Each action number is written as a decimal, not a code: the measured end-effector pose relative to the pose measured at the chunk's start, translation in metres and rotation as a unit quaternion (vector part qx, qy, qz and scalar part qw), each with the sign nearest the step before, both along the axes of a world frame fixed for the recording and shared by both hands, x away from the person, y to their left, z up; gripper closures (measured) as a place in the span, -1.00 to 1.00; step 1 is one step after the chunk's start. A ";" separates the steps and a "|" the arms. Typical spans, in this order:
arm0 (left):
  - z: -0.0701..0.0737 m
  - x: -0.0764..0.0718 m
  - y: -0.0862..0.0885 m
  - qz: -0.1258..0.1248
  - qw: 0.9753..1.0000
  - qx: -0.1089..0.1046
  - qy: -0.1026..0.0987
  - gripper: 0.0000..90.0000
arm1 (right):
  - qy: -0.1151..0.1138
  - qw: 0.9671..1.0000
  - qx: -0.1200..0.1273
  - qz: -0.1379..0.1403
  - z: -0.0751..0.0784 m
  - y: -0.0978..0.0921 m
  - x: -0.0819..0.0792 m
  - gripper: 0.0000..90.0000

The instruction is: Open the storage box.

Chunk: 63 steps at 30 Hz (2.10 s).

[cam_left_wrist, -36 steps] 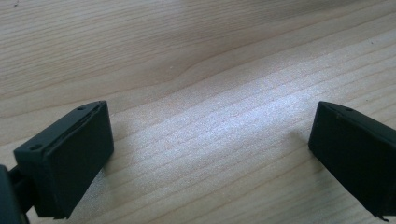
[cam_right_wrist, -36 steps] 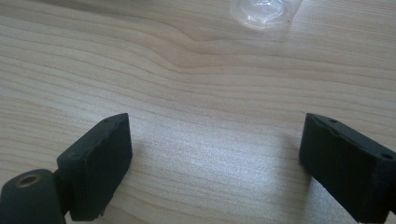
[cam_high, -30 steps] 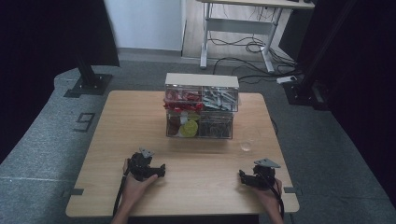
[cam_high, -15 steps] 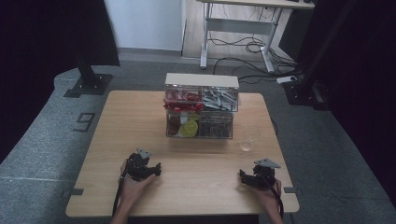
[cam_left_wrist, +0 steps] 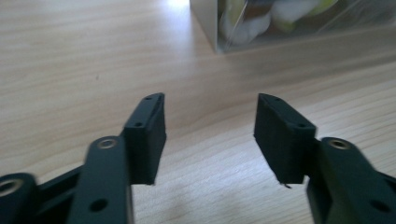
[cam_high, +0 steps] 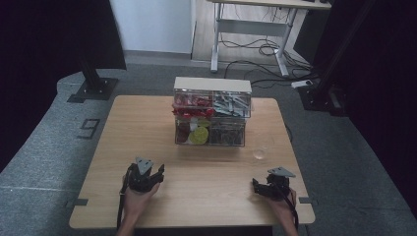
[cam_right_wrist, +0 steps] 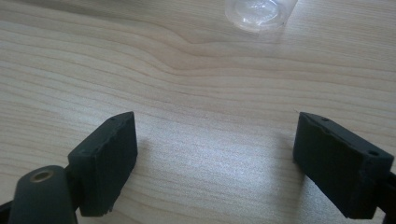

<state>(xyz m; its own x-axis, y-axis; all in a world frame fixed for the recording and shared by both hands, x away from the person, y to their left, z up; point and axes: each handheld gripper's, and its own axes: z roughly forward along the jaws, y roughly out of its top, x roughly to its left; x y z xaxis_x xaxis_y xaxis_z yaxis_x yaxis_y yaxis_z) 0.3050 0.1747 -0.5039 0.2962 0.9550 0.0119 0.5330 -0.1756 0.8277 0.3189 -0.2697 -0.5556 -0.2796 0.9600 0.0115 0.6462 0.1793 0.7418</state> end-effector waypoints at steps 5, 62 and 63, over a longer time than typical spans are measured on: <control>0.009 -0.005 0.001 -0.017 1.000 -0.023 -0.011 0.20 | 0.000 1.000 0.000 0.000 0.000 0.000 0.000 -0.68; 0.007 0.052 -0.051 -0.094 0.991 -0.076 0.061 1.00 | -0.001 1.000 0.000 -0.020 0.000 -0.001 -0.003 -0.66; 0.007 0.054 -0.052 -0.093 0.991 -0.074 0.061 1.00 | -0.001 1.000 0.000 -0.020 0.000 -0.001 -0.003 -0.66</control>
